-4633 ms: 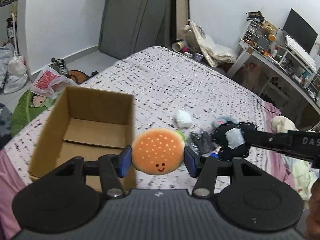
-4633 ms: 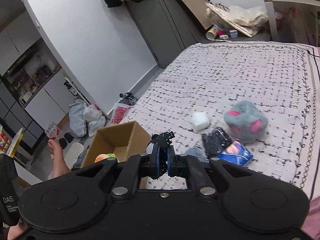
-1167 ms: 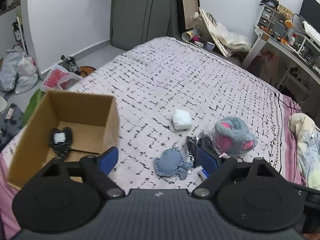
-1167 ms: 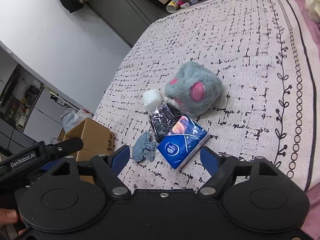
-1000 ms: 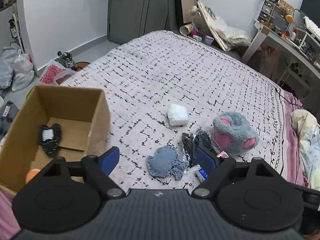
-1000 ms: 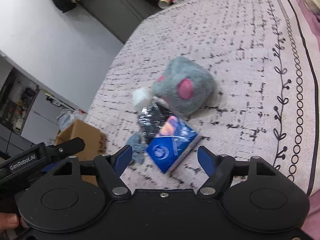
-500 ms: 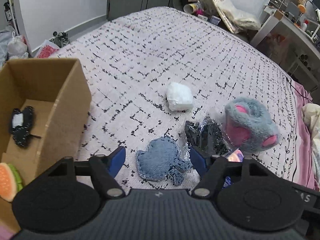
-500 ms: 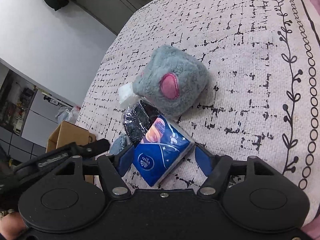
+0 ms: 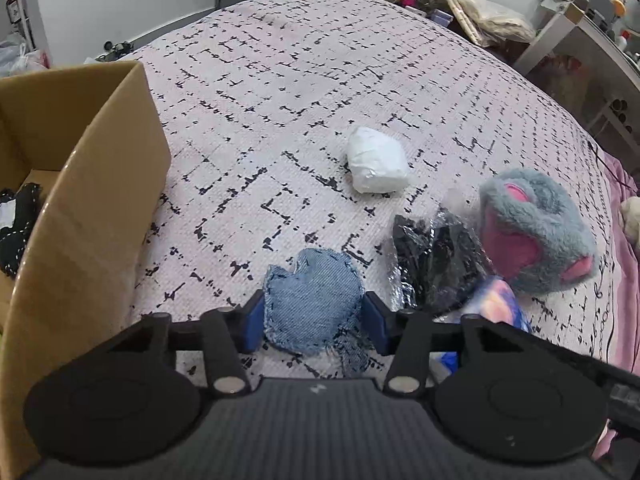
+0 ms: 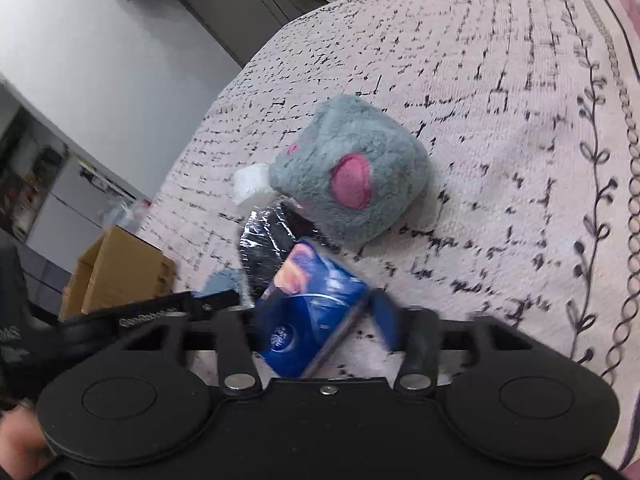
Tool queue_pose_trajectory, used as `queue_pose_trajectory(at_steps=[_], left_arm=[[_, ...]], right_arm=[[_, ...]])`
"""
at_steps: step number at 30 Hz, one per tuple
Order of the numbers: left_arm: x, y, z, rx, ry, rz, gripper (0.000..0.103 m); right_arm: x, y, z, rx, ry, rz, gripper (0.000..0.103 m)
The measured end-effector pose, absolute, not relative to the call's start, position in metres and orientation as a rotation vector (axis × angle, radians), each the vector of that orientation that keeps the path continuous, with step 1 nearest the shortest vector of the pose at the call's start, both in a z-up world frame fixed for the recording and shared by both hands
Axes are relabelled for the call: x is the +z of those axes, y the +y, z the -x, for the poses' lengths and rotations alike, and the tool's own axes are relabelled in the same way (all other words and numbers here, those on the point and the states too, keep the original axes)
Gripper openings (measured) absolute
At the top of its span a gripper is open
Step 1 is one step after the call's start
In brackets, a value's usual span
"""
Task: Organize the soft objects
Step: 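Grasp the blue denim cloth with the left tool while the right tool grasps the blue tissue pack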
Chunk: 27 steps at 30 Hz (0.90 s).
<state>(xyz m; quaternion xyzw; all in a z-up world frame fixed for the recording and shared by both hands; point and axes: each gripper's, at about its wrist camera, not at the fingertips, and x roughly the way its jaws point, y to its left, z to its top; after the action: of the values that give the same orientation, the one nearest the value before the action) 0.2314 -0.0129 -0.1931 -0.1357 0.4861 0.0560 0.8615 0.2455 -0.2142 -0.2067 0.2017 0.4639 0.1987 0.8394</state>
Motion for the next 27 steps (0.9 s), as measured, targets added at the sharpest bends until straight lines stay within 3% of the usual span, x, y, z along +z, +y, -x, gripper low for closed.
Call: queue_pose_trajectory(at_steps=[2, 11, 27], left_arm=[[-0.191, -0.013, -0.229, 0.112, 1.015, 0.283, 0.035], [-0.172, -0.014, -0.212, 0.061, 0.975, 0.278, 0.017], [-0.123, -0.009, -0.176, -0.036, 0.863, 0.295, 0.015]], right_arm=[[-0.209, -0.221, -0.248, 0.431, 0.988, -0.478, 0.03], [-0.199, -0.221, -0.239, 0.431, 0.969, -0.448, 0.024], [-0.161, -0.227, -0.209, 0.423, 0.878, -0.438, 0.021]])
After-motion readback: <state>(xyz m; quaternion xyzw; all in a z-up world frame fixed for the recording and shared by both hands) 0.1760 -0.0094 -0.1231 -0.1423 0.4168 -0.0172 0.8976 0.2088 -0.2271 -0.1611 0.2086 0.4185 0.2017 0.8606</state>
